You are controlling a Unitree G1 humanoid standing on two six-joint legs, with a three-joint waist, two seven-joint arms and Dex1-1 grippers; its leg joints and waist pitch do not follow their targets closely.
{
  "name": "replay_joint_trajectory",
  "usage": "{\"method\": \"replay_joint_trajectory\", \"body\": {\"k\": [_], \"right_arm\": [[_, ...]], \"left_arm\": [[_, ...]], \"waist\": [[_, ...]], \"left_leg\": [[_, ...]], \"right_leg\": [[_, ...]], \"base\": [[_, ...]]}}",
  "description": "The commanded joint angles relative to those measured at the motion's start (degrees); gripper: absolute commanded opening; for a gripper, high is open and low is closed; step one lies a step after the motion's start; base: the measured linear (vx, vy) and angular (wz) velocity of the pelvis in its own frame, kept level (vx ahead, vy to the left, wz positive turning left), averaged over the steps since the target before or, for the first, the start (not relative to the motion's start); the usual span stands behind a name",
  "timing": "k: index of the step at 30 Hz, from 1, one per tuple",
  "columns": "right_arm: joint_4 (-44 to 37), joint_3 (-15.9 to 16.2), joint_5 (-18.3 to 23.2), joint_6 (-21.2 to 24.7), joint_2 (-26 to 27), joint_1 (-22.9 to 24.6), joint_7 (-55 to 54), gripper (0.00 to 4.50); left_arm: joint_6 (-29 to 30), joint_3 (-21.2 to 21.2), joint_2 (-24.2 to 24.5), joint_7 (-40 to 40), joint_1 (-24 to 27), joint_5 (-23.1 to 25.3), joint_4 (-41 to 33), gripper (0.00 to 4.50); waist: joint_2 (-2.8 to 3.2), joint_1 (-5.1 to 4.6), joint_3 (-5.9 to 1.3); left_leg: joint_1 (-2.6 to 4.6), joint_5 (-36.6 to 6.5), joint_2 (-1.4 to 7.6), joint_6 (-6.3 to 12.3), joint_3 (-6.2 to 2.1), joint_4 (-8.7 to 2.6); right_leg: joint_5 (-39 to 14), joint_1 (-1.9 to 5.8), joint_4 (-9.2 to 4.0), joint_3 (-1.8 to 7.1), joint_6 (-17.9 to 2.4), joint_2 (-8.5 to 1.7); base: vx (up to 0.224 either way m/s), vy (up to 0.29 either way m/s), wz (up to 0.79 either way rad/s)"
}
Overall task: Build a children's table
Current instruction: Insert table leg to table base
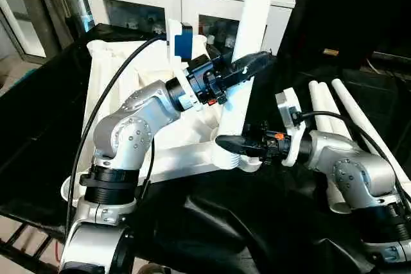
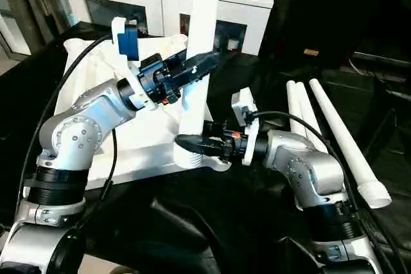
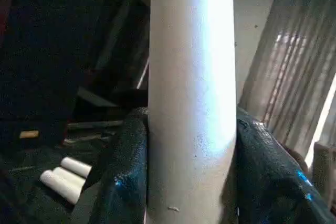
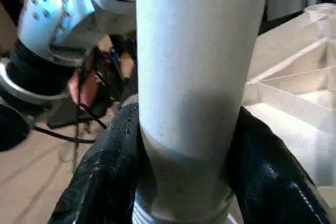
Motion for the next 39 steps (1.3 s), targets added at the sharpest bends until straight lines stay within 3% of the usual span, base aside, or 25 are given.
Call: {"method": "replay_joint_trajectory", "body": {"k": [1,3,4,7,8,9,11,12,13,16,17,22,30,37,39], "right_arm": [[-1.69,1.21,-3.32,-1.82,-0.61,-0.04,-2.01,2.66],[-1.41,1.38,-5.16,-1.99,0.87,-0.48,-6.05,2.75],[-0.23,1.94,-8.77,-4.15,2.97,-1.26,-11.57,2.87],[3.04,1.77,-13.31,-6.43,6.74,-3.10,-20.59,3.08],[5.21,1.22,-14.87,-7.69,9.09,-4.19,-25.11,3.08],[7.20,1.19,-15.83,-8.36,10.73,-5.10,-27.88,3.08],[8.48,1.48,-16.43,-8.73,11.65,-5.60,-29.27,3.08],[10.36,1.50,-17.18,-9.15,13.33,-6.41,-31.61,3.08],[11.60,1.30,-17.43,-9.25,14.51,-7.01,-33.10,3.08],[13.73,1.25,-18.37,-9.76,16.19,-8.20,-34.94,3.08],[14.69,1.38,-18.88,-10.15,16.72,-8.66,-35.50,3.08],[17.42,1.06,-19.22,-11.06,17.86,-10.10,-36.25,2.75],[16.63,1.16,-18.44,-11.01,17.66,-9.67,-34.38,2.09],[14.40,1.25,-16.28,-10.57,16.72,-8.84,-29.34,2.00],[13.06,1.25,-15.01,-10.07,16.15,-8.32,-27.20,1.99]], "left_arm": [[-1.97,-0.58,-0.16,3.03,-0.55,2.67,-0.23,1.85],[-3.84,-0.95,-0.70,6.66,-1.06,5.68,0.11,1.84],[-5.38,-0.93,-1.58,10.90,-1.67,8.61,0.65,1.84],[-6.53,-0.88,-2.90,16.10,-2.26,11.65,1.06,1.84],[-7.26,-1.08,-3.67,19.77,-2.52,14.05,1.41,1.84],[-7.79,-1.52,-4.14,22.70,-2.67,16.28,1.79,1.84],[-7.94,-1.53,-4.58,24.49,-2.75,17.25,2.04,1.84],[-8.07,-1.62,-5.04,26.07,-2.90,18.07,2.30,1.84],[-8.26,-1.72,-5.27,26.92,-3.00,18.60,2.43,1.84],[-8.31,-2.01,-5.43,27.67,-2.78,19.42,1.81,1.84],[-8.35,-2.01,-5.60,28.21,-2.70,19.85,1.60,1.84],[-8.68,-2.05,-5.95,29.12,-2.60,20.67,1.33,1.84],[-8.93,-2.11,-5.75,29.53,-2.24,21.20,1.10,1.83],[-7.07,-1.78,-5.92,27.86,-1.74,19.52,0.08,1.83],[-6.62,-1.47,-5.88,26.94,-1.57,18.47,-0.05,2.39]], "waist": [[0.42,-0.05,-4.36],[0.47,-0.15,-4.36],[0.53,-0.27,-4.38],[0.55,-0.79,-4.45],[0.28,-1.06,-4.43],[0.57,-1.26,-4.44],[0.26,-1.40,-4.47],[0.47,-1.28,-4.48],[0.60,-1.62,-4.47],[0.12,-1.54,-4.65],[0.27,-1.53,-4.65],[0.15,-1.48,-4.57],[0.16,-1.48,-4.43],[0.15,-1.41,-4.48],[0.06,-1.36,-4.47]], "left_leg": [[1.15,-9.14,2.36,0.10,-0.73,-3.89],[1.13,-9.02,2.37,-0.15,-0.76,-3.88],[1.11,-9.12,2.29,-0.44,-0.78,-3.87],[1.09,-9.29,2.26,-1.66,-0.89,-3.94],[1.05,-9.41,2.26,-1.70,-0.80,-3.96],[1.08,-9.58,2.27,-2.07,-0.86,-3.98],[1.13,-9.80,2.23,-1.82,-0.80,-3.98],[1.19,-9.67,2.31,-1.68,-0.81,-3.95],[0.79,-8.96,2.22,-1.69,-0.92,-4.07],[0.84,-7.19,2.18,-0.71,-0.74,-3.93],[0.82,-6.92,2.18,-0.65,-0.76,-3.94],[0.94,-6.88,2.21,0.24,-0.57,-3.83],[0.95,-8.27,2.23,-0.08,-0.58,-3.97],[0.92,-8.11,2.28,0.20,-0.63,-3.93],[0.85,-7.56,2.25,0.58,-0.59,-3.89]], "right_leg": [[-7.75,3.02,-3.83,1.59,-12.72,-3.56],[-8.23,3.00,-3.87,1.60,-12.26,-3.57],[-8.75,2.94,-3.98,1.59,-11.97,-3.56],[-9.73,2.81,-3.89,1.53,-11.31,-3.58],[-9.79,2.70,-3.96,1.57,-11.29,-3.49],[-9.85,2.61,-3.87,1.56,-11.41,-3.53],[-9.30,2.78,-3.97,1.59,-11.27,-3.46],[-8.74,2.64,-3.85,1.61,-11.41,-3.49],[-7.41,2.84,-3.61,1.57,-11.66,-3.46],[-4.05,2.97,-3.40,1.58,-11.98,-3.45],[-3.70,2.99,-3.33,1.55,-12.14,-3.46],[-3.18,2.96,-3.35,1.63,-12.55,-3.55],[-5.67,2.85,-3.60,1.65,-11.84,-3.56],[-4.91,2.95,-3.53,1.63,-12.05,-3.59],[-4.16,2.95,-3.48,1.64,-12.25,-3.55]], "base": [[0.000,0.000,0.00],[0.000,0.000,0.00],[0.000,0.000,0.00],[0.000,0.000,0.00],[0.000,0.000,0.00],[0.000,0.000,0.00],[0.000,0.000,0.00],[0.000,0.000,0.00],[0.000,0.000,0.00],[0.000,0.000,0.00],[0.000,0.000,0.00],[0.000,0.000,0.00],[0.000,0.000,0.00],[0.000,0.000,0.00],[0.000,0.000,0.00]]}}
